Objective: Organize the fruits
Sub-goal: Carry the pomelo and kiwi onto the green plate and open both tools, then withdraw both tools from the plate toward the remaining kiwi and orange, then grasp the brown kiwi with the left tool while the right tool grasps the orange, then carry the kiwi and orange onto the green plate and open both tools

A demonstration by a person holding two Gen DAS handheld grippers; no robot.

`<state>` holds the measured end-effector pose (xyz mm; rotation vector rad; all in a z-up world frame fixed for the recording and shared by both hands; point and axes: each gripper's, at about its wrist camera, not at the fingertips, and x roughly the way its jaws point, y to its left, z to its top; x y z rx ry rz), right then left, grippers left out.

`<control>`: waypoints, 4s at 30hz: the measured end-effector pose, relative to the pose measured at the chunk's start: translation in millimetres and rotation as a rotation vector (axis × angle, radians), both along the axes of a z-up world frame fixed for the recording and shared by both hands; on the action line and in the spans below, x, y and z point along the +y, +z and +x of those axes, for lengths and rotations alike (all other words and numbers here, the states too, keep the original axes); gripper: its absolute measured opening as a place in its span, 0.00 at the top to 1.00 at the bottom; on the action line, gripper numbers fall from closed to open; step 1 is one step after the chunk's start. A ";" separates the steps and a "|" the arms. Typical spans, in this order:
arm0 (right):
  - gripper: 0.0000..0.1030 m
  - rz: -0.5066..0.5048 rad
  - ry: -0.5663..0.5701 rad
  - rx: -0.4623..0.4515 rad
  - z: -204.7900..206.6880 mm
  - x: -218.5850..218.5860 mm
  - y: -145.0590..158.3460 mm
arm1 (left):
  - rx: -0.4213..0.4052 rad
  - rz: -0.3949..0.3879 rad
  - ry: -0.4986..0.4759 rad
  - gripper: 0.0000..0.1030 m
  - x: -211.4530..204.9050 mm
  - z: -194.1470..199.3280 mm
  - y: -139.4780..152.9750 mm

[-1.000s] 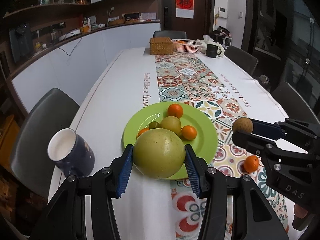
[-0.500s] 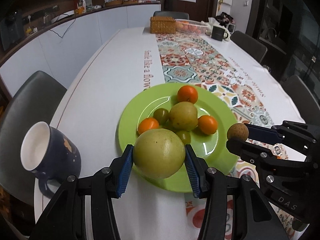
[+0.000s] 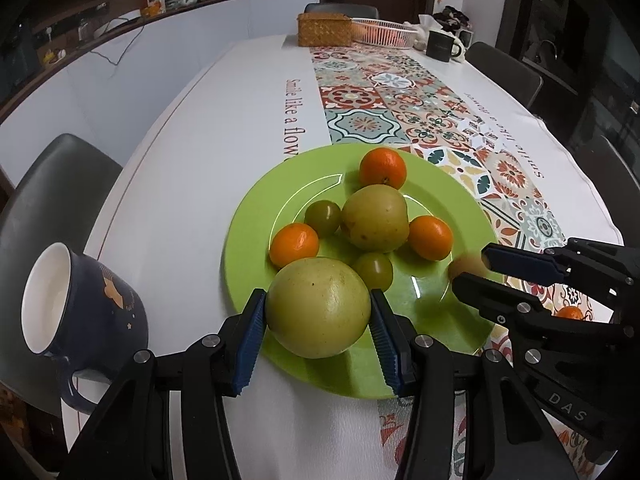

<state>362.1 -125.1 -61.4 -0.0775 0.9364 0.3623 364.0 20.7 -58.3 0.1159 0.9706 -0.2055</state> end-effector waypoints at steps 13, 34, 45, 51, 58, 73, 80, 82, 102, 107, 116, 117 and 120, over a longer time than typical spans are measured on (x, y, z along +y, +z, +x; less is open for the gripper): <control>0.59 0.013 -0.028 -0.090 -31.9 -17.7 26.5 | -0.145 0.075 0.040 0.30 2.0 -45.9 41.4; 0.47 0.069 -0.043 -0.275 -132.1 -66.3 93.9 | -0.306 0.042 0.083 0.12 -27.6 -154.5 111.9; 0.42 0.037 -0.010 -0.293 -159.0 -91.8 93.2 | -0.303 0.006 0.062 0.10 -56.6 -184.9 105.6; 0.42 -0.005 0.023 -0.270 -162.6 -106.0 79.7 | -0.286 0.000 0.040 0.10 -75.3 -189.0 87.5; 0.42 -0.038 0.034 -0.217 -154.0 -121.4 56.9 | -0.240 0.014 0.008 0.10 -94.8 -180.9 54.7; 0.42 -0.102 0.087 -0.091 -119.8 -121.4 -5.8 | -0.094 -0.026 -0.074 0.22 -109.5 -144.8 -11.6; 0.42 -0.110 0.087 -0.055 -104.5 -119.4 -26.0 | -0.076 -0.035 -0.112 0.33 -117.6 -134.1 -23.0; 0.42 -0.106 0.081 -0.048 -99.6 -119.7 -29.2 | -0.066 -0.037 -0.116 0.38 -119.8 -130.7 -25.2; 0.60 -0.082 0.077 -0.038 -89.6 -111.3 -41.9 | -0.040 -0.048 -0.134 0.72 -125.6 -127.7 -31.4; 0.61 -0.067 0.067 -0.040 -92.0 -113.5 -39.6 | -0.050 -0.053 -0.127 0.72 -123.7 -131.0 -26.5; 0.61 -0.050 0.063 -0.085 -103.9 -112.4 -19.4 | -0.097 -0.058 -0.105 0.72 -115.8 -143.8 -5.6; 0.61 -0.047 0.063 -0.096 -106.5 -111.6 -15.2 | -0.106 -0.056 -0.101 0.72 -114.8 -145.8 -2.8; 0.61 -0.035 0.063 -0.117 -113.0 -109.4 -5.1 | -0.133 -0.056 -0.089 0.72 -109.4 -152.1 7.9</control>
